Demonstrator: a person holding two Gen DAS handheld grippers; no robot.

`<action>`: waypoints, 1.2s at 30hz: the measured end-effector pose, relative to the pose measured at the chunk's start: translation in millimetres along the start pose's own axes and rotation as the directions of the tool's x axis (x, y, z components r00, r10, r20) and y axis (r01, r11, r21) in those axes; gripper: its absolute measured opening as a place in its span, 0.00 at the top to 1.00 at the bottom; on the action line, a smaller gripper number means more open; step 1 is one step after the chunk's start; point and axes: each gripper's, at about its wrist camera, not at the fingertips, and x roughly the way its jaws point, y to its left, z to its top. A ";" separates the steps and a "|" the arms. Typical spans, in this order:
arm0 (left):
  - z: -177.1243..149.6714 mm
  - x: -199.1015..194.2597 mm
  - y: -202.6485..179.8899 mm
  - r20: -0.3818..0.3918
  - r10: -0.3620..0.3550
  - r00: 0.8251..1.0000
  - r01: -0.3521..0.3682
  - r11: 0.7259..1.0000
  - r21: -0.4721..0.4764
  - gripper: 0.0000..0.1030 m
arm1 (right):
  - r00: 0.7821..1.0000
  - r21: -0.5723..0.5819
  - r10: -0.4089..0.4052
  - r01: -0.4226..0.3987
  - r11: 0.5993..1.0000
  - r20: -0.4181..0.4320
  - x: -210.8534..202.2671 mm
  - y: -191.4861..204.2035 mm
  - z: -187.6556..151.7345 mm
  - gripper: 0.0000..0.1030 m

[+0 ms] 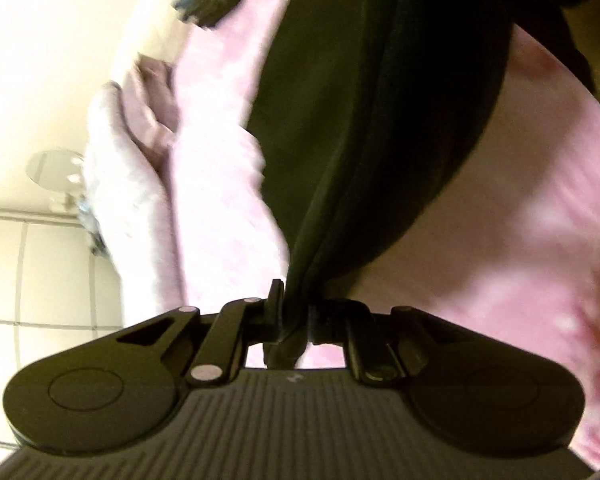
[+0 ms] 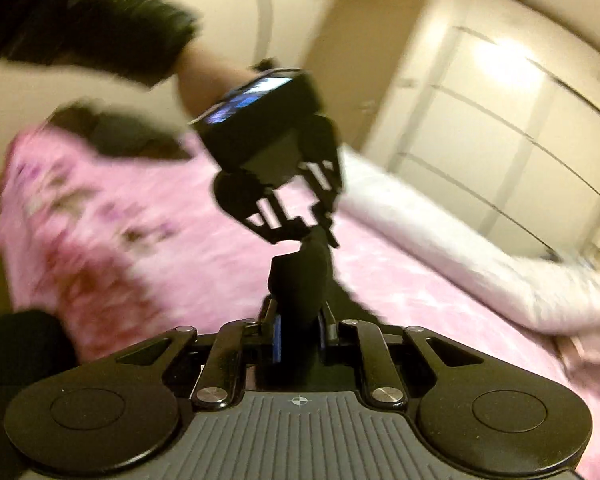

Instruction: Fold clothes

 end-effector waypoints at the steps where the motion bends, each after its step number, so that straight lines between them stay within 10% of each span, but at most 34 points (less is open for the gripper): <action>1: 14.6 7.3 14.2 0.011 0.005 1.000 -0.005 1.000 0.014 0.91 | 0.999 0.050 -0.034 0.033 0.998 0.014 -7.8 -16.8 -3.2 0.86; 12: 184.5 156.9 90.1 0.114 -0.117 0.986 0.095 0.978 0.186 0.90 | 0.957 0.533 -0.278 0.278 0.799 -0.083 -52.6 -177.3 -102.2 0.86; 20: 228.3 261.0 55.3 0.079 -0.255 0.964 0.241 0.959 0.149 0.90 | 0.970 0.862 -0.179 0.229 0.452 -0.164 -53.5 -257.1 -206.0 0.86; 26: 233.8 276.3 65.0 0.098 -0.281 0.955 0.270 0.956 0.112 0.88 | 0.967 0.885 -0.200 0.228 0.405 -0.158 -56.9 -256.2 -212.2 0.86; 32: 211.4 264.5 98.3 0.147 -0.203 0.968 0.231 0.950 -0.211 0.71 | 0.956 0.934 -0.237 0.234 0.268 -0.172 -54.1 -261.7 -230.4 0.73; 36: 173.3 252.5 140.0 0.118 -0.088 0.989 0.135 0.860 -0.492 0.67 | 0.933 0.910 -0.283 0.303 0.285 -0.222 -63.0 -263.1 -221.9 0.64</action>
